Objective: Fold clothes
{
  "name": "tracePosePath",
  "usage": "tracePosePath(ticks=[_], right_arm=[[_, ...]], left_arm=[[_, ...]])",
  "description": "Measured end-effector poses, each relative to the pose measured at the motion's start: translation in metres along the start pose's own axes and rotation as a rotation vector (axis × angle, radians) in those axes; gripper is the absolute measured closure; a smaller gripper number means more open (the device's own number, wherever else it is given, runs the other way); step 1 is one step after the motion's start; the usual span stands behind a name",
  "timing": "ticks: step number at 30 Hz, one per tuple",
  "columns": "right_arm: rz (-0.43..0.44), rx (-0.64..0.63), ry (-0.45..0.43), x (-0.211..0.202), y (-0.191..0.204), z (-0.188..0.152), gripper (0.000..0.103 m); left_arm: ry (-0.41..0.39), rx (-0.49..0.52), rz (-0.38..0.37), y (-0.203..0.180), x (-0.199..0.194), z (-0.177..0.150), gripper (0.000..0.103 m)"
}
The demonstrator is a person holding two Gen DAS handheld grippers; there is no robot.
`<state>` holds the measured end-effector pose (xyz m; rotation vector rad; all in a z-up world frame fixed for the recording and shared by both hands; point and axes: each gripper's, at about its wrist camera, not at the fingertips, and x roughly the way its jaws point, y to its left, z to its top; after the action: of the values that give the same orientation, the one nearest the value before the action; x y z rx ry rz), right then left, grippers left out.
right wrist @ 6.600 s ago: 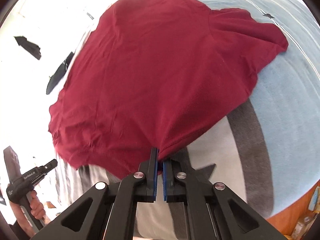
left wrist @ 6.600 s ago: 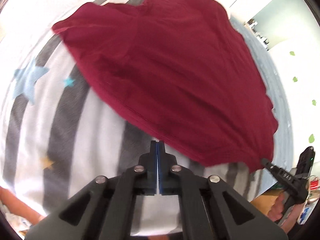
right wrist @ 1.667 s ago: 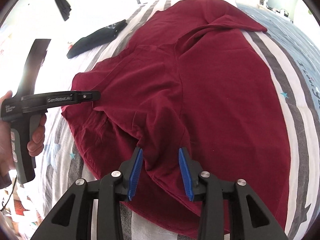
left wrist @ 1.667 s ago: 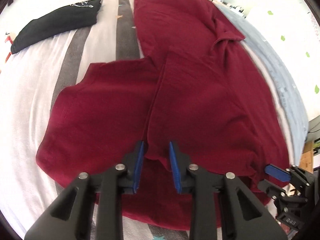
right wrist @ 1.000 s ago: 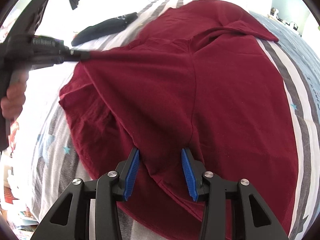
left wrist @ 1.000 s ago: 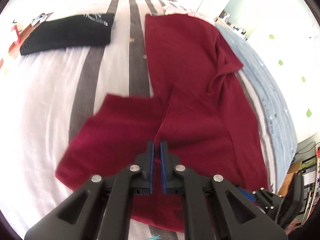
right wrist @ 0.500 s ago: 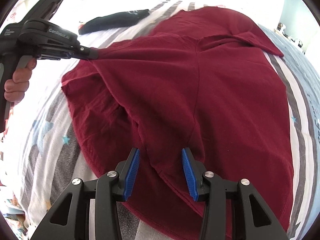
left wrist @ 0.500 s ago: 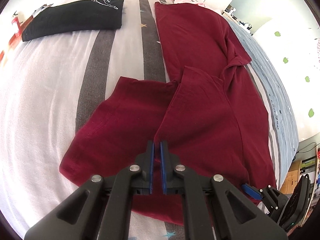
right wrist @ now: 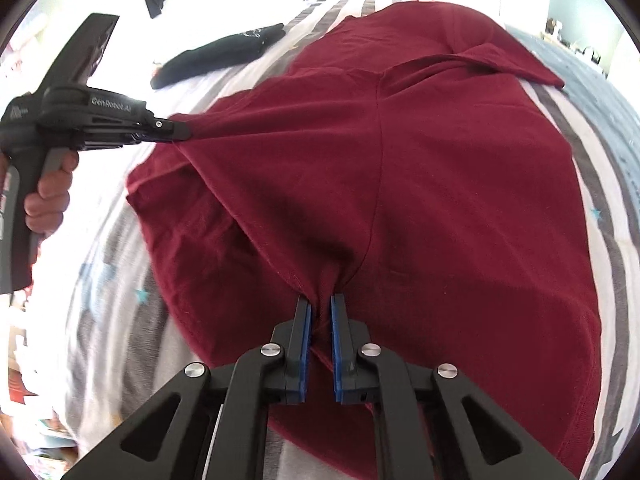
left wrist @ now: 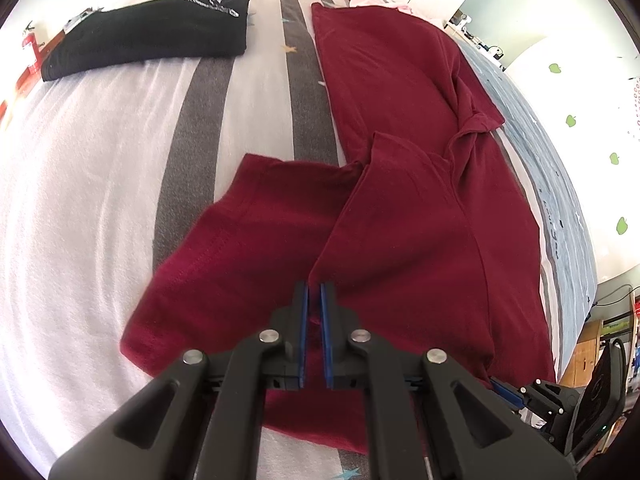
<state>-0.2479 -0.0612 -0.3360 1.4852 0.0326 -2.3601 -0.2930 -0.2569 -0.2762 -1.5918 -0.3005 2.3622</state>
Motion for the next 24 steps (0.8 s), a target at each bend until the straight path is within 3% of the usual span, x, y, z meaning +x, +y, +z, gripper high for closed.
tracePosePath(ticks=[7,13,24], right_arm=[[0.086,0.009,-0.022,-0.017,0.020,0.011,0.096],[0.143,-0.009,-0.012,-0.016,0.053,0.014,0.096],[0.153,-0.018,0.038,0.006,0.084,0.005,0.096]], left_arm=[[-0.050,-0.008,0.018,0.020,-0.032,0.006,0.098],[-0.038,-0.020,0.068,0.053,-0.048,-0.002,0.098],[-0.013,-0.047,0.109,0.081,-0.047,-0.019,0.098]])
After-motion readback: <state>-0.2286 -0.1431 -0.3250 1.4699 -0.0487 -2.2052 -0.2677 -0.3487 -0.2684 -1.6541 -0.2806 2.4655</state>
